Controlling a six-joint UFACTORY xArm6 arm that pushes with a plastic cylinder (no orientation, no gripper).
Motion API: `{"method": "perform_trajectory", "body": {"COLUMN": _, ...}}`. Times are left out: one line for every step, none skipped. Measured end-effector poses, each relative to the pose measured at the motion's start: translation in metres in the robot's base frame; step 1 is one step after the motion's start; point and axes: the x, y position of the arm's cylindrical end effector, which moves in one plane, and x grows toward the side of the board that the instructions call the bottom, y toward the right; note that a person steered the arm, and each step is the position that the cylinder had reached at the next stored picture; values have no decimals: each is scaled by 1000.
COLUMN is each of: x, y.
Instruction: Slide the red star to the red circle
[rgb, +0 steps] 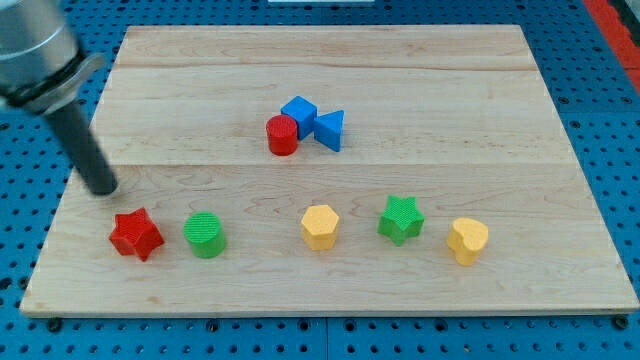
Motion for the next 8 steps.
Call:
{"method": "perform_trajectory", "body": {"x": 72, "y": -18}}
{"method": "perform_trajectory", "body": {"x": 68, "y": 37}}
{"method": "perform_trajectory", "body": {"x": 37, "y": 83}}
{"method": "perform_trajectory", "body": {"x": 6, "y": 91}}
{"method": "perform_trajectory", "body": {"x": 4, "y": 40}}
{"method": "perform_trajectory", "body": {"x": -23, "y": 85}}
{"method": "perform_trajectory", "body": {"x": -46, "y": 141}}
{"method": "perform_trajectory", "body": {"x": -47, "y": 139}}
